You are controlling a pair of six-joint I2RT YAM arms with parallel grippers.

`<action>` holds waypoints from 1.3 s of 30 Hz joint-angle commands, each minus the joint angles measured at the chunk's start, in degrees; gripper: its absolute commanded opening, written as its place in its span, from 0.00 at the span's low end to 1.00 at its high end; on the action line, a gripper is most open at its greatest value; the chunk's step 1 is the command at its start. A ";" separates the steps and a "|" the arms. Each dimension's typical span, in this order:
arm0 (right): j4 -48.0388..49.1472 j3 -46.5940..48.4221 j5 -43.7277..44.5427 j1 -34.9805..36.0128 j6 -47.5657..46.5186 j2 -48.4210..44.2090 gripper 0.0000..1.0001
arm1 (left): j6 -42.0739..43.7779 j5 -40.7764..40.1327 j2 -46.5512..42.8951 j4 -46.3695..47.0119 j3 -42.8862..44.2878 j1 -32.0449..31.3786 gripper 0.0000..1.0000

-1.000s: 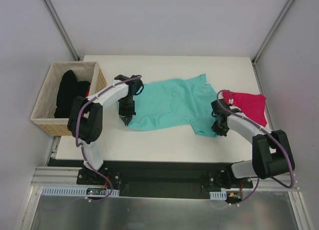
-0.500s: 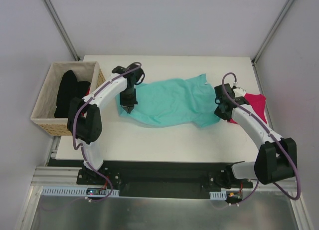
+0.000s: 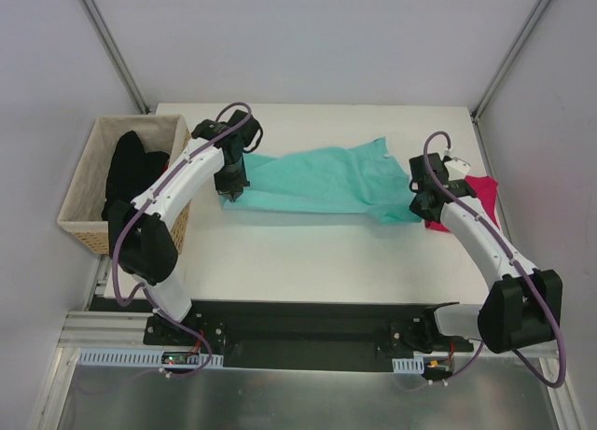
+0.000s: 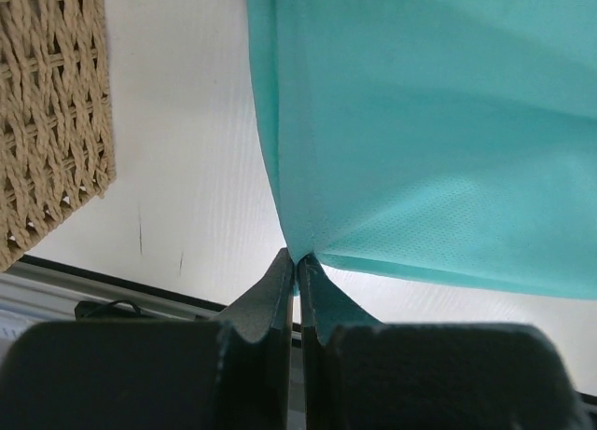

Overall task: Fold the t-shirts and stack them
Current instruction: Grap the side of the flattened tshirt closest away from the robot with both arms, then fold the flattened tshirt in 1/3 of the way

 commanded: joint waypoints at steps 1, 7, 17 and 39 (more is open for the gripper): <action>-1.40 2.95 2.71 -0.94 -1.37 -3.44 0.01 | -3.00 -4.38 -4.41 -3.41 -1.45 0.41 0.00; -1.84 4.53 2.01 -1.56 -1.81 -3.79 0.01 | -6.16 -7.11 -8.89 -4.64 -5.58 1.11 0.00; -2.37 4.97 -0.36 -1.30 -0.85 -4.49 0.01 | -9.50 -9.23 -14.43 -7.19 -10.42 1.64 0.00; -2.73 6.99 -1.06 -1.03 -3.30 -3.64 0.01 | -10.82 -9.31 -15.14 -7.98 -12.27 1.73 0.00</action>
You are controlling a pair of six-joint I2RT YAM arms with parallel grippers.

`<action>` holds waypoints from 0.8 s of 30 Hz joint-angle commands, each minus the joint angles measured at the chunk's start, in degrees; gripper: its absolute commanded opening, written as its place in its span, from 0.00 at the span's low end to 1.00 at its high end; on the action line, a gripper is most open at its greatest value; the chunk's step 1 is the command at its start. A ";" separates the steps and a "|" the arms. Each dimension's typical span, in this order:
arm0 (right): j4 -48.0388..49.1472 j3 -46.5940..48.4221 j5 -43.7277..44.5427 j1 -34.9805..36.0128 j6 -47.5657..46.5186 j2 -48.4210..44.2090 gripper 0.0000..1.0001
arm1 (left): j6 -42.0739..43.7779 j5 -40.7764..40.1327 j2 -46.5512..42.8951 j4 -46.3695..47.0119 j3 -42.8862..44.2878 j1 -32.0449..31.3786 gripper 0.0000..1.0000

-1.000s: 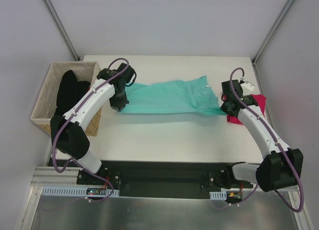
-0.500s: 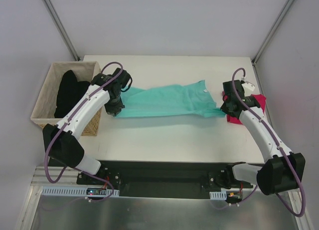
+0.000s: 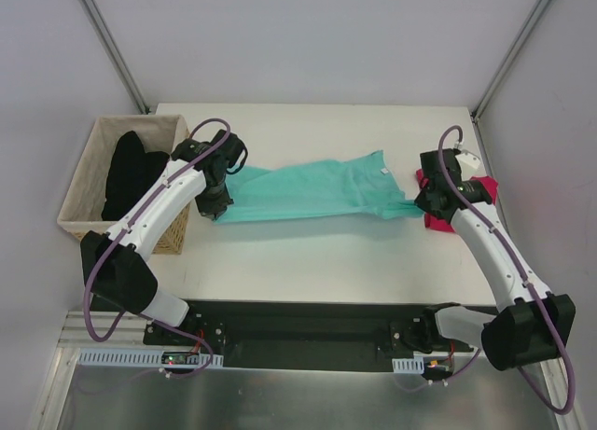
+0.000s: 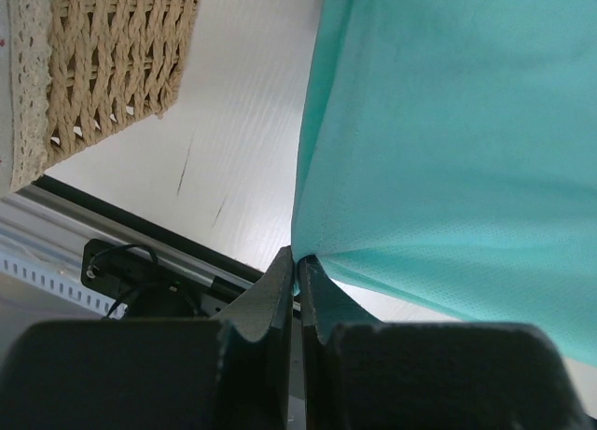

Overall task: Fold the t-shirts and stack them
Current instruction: Fold the flattened tshirt in 1/3 of the way

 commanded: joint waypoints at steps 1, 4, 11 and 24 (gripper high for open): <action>1.08 4.15 1.14 -0.11 -2.39 4.07 0.01 | -1.31 -3.06 -1.43 -3.19 -0.09 0.94 0.00; 2.13 6.09 -0.87 -0.03 -3.62 7.93 0.01 | -1.58 -3.15 -0.56 -3.28 0.43 0.94 0.00; 4.42 11.00 -2.29 -0.12 -7.22 16.46 0.01 | -1.40 -4.11 4.10 -3.28 4.21 1.29 0.00; 3.37 29.02 -4.57 -1.87 -11.79 34.30 0.01 | 2.55 -4.29 19.04 -2.58 19.93 4.80 0.00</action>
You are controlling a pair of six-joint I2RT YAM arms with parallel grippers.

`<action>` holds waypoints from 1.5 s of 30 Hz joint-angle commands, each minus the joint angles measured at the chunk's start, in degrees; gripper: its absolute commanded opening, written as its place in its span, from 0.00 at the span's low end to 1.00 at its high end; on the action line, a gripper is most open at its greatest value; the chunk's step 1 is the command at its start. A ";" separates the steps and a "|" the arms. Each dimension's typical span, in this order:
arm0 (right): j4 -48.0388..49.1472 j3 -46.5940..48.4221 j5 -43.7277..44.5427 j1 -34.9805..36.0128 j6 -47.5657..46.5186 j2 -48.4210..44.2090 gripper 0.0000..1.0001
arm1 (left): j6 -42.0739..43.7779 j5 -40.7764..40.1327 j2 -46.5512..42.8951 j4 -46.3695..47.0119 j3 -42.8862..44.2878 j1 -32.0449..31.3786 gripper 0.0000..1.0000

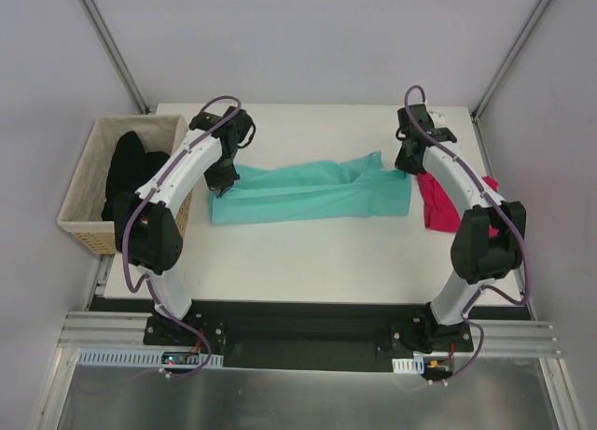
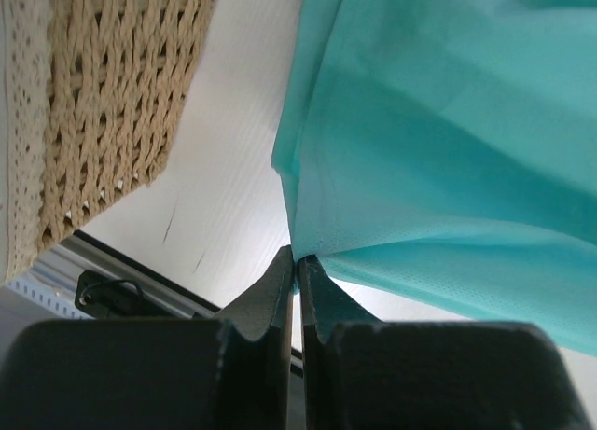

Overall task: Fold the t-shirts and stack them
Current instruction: Fold the flattened tshirt in 1/3 of the way

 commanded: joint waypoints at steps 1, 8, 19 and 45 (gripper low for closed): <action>-0.61 6.38 -1.16 -1.59 -2.28 4.85 0.01 | 2.46 -1.34 3.42 -1.38 5.67 1.99 0.00; -1.14 9.82 -2.57 -2.56 -2.29 9.69 0.01 | 3.78 -1.08 5.97 -1.02 7.61 4.63 0.00; -1.40 9.11 -3.98 -2.65 -1.76 12.94 0.01 | 3.87 -0.73 6.85 -0.15 1.90 6.30 0.00; -3.34 20.54 -6.70 -2.56 -3.25 22.87 0.01 | 4.75 0.68 12.21 2.84 2.69 7.70 0.04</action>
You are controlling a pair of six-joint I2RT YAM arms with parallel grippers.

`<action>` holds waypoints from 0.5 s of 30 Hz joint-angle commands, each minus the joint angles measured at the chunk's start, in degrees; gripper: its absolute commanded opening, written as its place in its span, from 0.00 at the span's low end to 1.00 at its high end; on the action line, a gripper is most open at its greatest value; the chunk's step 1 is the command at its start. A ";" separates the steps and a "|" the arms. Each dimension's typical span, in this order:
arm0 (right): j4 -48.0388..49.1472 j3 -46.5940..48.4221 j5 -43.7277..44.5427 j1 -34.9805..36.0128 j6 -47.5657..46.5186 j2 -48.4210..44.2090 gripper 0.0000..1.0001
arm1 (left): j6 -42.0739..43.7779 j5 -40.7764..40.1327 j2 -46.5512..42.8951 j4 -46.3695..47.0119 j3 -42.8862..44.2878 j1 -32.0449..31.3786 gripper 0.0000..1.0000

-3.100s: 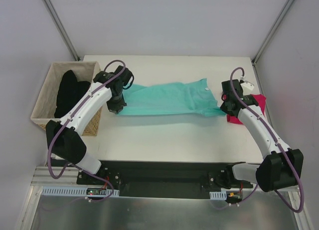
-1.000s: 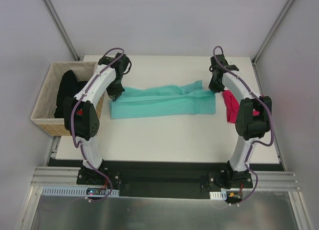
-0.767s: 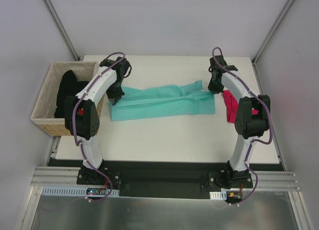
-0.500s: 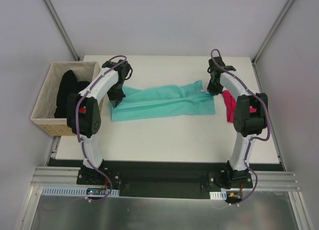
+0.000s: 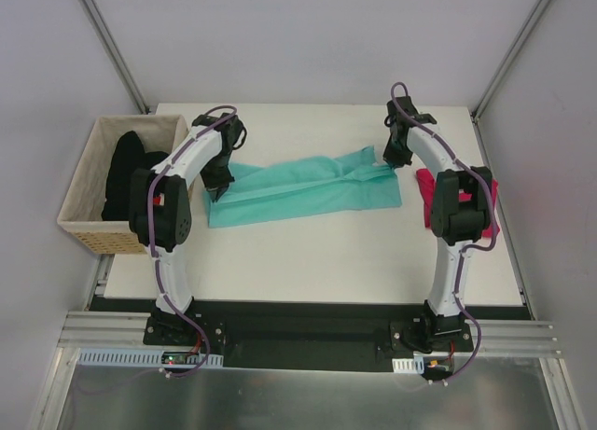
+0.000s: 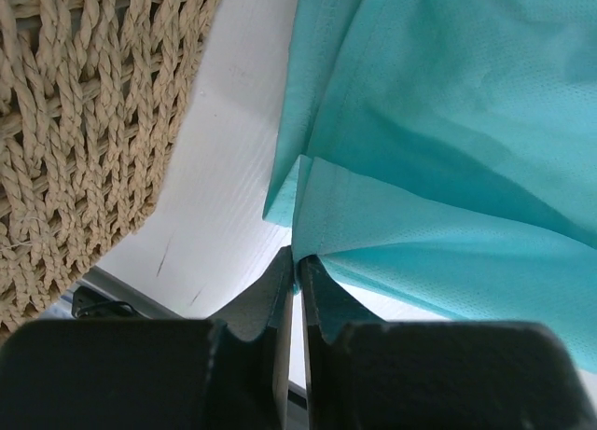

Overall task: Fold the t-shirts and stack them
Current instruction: Fold the flattened tshirt in 1/3 of the way

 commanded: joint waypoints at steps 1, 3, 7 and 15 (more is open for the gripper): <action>-1.44 2.79 0.21 -0.48 -1.02 0.93 0.01 | 1.25 -1.07 -0.05 -1.68 1.84 1.08 0.04; -1.61 2.88 0.03 -0.31 -1.11 1.46 0.01 | 1.17 -1.07 -0.05 -1.77 1.66 1.43 0.03; -1.96 3.93 -0.32 -0.13 -1.29 2.51 0.01 | 1.43 -1.07 0.30 -1.68 1.57 1.78 0.02; -3.54 7.88 -0.76 0.13 -1.99 5.15 0.29 | 1.52 -1.16 0.74 -1.59 1.48 2.22 0.24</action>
